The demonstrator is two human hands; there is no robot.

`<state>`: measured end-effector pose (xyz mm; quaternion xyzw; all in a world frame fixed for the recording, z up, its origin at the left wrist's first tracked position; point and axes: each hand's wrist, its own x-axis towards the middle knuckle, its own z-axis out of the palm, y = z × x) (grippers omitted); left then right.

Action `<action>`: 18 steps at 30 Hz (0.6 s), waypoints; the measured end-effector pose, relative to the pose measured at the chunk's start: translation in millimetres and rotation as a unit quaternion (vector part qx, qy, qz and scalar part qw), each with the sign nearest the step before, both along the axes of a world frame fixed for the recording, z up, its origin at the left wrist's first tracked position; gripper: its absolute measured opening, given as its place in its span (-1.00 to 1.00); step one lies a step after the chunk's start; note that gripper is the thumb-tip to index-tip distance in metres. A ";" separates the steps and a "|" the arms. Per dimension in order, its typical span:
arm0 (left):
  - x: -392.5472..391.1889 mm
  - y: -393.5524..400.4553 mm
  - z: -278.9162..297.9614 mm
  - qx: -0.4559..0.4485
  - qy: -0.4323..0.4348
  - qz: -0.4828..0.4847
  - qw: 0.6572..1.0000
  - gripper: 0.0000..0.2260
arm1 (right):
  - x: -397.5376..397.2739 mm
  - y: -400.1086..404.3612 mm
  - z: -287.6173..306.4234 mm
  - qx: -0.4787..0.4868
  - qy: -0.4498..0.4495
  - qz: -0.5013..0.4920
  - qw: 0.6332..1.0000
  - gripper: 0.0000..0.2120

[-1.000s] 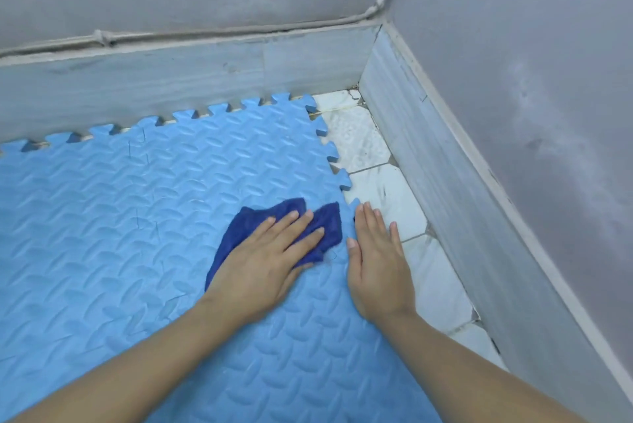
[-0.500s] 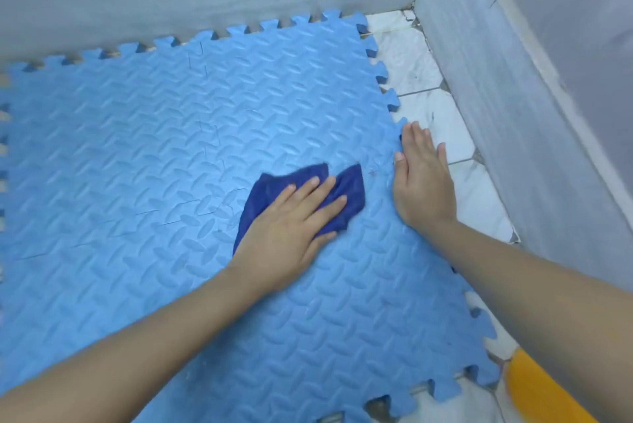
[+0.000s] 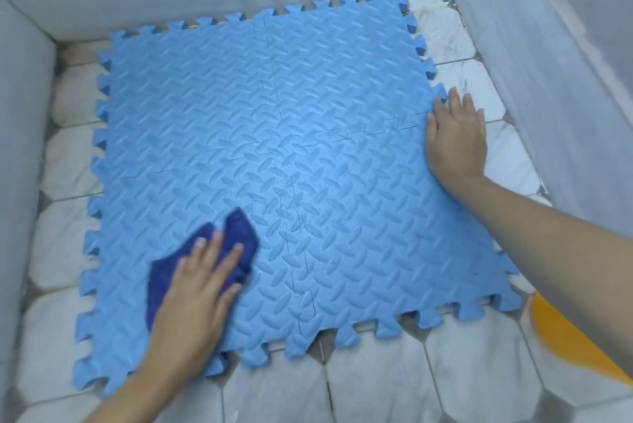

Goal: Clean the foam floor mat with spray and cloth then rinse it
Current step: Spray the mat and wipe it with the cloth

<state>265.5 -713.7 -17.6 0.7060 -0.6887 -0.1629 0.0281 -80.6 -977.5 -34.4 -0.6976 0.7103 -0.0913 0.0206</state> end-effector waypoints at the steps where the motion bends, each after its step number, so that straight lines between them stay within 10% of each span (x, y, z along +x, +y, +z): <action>1: -20.1 9.8 -2.8 -0.008 0.001 -0.068 0.998 -0.51 | 6.0 10.0 1.9 0.023 0.000 -0.008 1.000 -0.56; 6: -57.4 23.7 -11.0 -0.018 -0.006 -0.234 0.972 -0.56 | 32.4 122.2 6.3 0.092 -0.023 0.057 0.994 -0.45; 14: 71.5 -0.9 -6.1 -0.002 0.026 0.189 0.982 -0.47 | -28.5 196.0 4.1 0.101 -0.009 0.038 0.994 -0.43; 18: 20.1 -26.9 -5.8 -0.012 0.019 0.044 0.999 -0.51 | -37.7 206.8 0.2 0.098 -0.057 -0.011 0.993 -0.44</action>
